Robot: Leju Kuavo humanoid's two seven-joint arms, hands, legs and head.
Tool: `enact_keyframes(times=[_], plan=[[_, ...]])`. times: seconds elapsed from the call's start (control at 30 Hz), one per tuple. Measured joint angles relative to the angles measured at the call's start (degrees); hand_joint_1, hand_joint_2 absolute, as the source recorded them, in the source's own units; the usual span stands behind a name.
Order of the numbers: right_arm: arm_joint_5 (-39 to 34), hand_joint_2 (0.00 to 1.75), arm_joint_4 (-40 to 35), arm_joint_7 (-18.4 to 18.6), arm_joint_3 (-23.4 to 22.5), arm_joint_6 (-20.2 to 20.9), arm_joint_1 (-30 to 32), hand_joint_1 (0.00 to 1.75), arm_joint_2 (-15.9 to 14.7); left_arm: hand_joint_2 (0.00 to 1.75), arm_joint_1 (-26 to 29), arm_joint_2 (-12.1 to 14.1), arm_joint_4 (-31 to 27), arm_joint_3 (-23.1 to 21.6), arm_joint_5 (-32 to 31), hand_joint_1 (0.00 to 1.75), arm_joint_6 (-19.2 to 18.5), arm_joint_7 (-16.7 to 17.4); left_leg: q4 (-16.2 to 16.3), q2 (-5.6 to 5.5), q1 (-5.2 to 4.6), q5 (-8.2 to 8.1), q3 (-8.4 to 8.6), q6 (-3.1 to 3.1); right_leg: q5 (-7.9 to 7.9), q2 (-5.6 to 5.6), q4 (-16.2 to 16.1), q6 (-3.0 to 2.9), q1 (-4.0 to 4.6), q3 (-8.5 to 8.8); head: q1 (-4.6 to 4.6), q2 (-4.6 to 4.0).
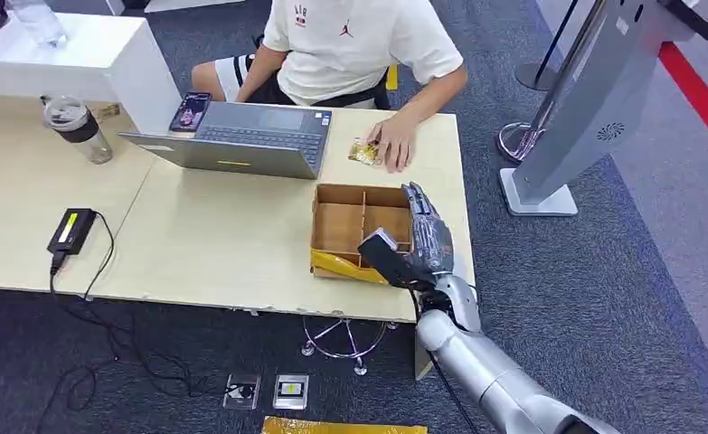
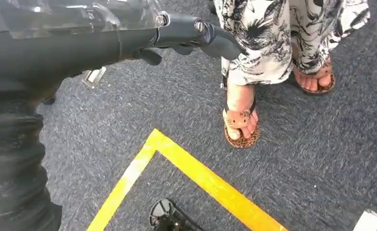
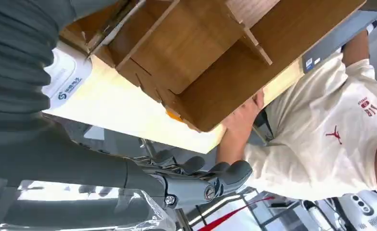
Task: Pass the card to the sensor for recognition and then transmit it.
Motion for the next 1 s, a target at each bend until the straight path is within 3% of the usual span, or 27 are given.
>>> enact_keyframes(times=[0.2,0.27,0.33,0.37,0.43,0.5,0.63,0.7,0.83,1.0], plan=[[-0.76,1.75,-0.02,-0.52,0.0,0.74,0.45,0.0,-0.5,1.75,0.05,0.0,0.0,2.42,-2.22,0.0,0.0,0.81,0.0,0.0,0.0,0.0,0.0,0.0,0.0,0.02,0.0,0.0,0.0,-0.01,0.0,0.0],[-2.76,1.75,-0.15,-1.12,-0.04,2.14,0.47,0.0,-0.61,1.75,0.07,-0.15,-0.15,3.26,-7.51,0.0,0.0,3.11,0.01,0.0,0.0,0.0,0.01,0.0,0.0,0.02,0.0,0.0,0.0,-0.02,0.0,0.0],[-6.28,1.75,-1.25,-1.57,-0.22,4.42,0.53,0.0,-0.68,1.75,0.19,-2.47,-1.97,7.48,-22.51,0.0,-0.02,7.72,0.02,0.03,-0.02,0.0,0.0,0.0,0.01,0.02,-0.01,0.01,-0.03,-0.04,0.0,0.0],[-8.16,1.75,-2.1,-1.86,-0.53,5.49,0.51,0.0,-0.68,1.75,0.22,-3.46,-3.46,10.76,-34.68,0.0,-0.02,8.66,0.02,0.01,-0.05,0.01,-0.01,0.02,0.02,0.0,0.0,0.02,-0.07,-0.02,-0.07,0.0],[-12.17,1.75,-4.19,-2.4,-1.2,7.65,0.18,0.0,-0.68,1.75,-0.1,-5.2,-4.83,16.84,-52.93,0.0,0.02,7.98,0.02,0.01,-0.04,0.02,-0.01,0.03,0.03,0.01,0.0,0.03,-0.05,0.01,0.09,0.0],[-15.76,1.75,-7.46,-2.38,-2.19,9.66,-0.42,0.0,-0.72,1.75,-0.57,-6.47,-5.82,22.48,-60.66,0.0,0.02,5.74,0.02,0.11,-0.05,0.02,0.01,0.03,0.1,0.08,0.01,0.06,-0.06,0.0,0.02,0.0],[-19.52,1.75,-15.18,-0.65,-3.89,13.14,-1.44,0.0,-1.03,1.75,-1.04,-8.15,-9.05,33.43,-63.69,0.0,0.07,-1.87,0.03,0.2,-0.04,0.03,0.07,0.04,0.16,0.14,0.0,0.09,-0.07,-0.01,0.04,0.0],[-20.15,1.75,-20.97,2.22,-4.5,15.03,-2.28,0.0,-1.2,1.75,-1.42,-8.11,-10.03,39.2,-65.83,0.0,0.07,-7.83,0.03,0.17,-0.03,0.04,0.05,0.04,0.15,0.13,0.02,0.09,-0.06,-0.03,-0.02,0.0],[-19.37,1.75,-32.8,8.81,-5.22,18.03,-4.15,0.0,-2.18,1.75,-3.05,-4.42,-8.53,48.25,-66.01,0.0,-1.09,-17.96,0.02,0.13,0.1,0.06,0.05,0.02,0.13,0.1,0.03,0.05,0.1,0.0,-0.04,0.0],[-19.0,1.75,-42.81,10.34,-5.86,18.75,-4.18,0.0,-3.54,1.75,-4.09,-0.72,-6.8,55.79,-66.38,0.0,-1.9,-19.62,0.02,0.17,0.08,0.06,0.07,0.02,0.13,0.13,0.02,0.05,0.08,-0.01,-0.02,0.0]])
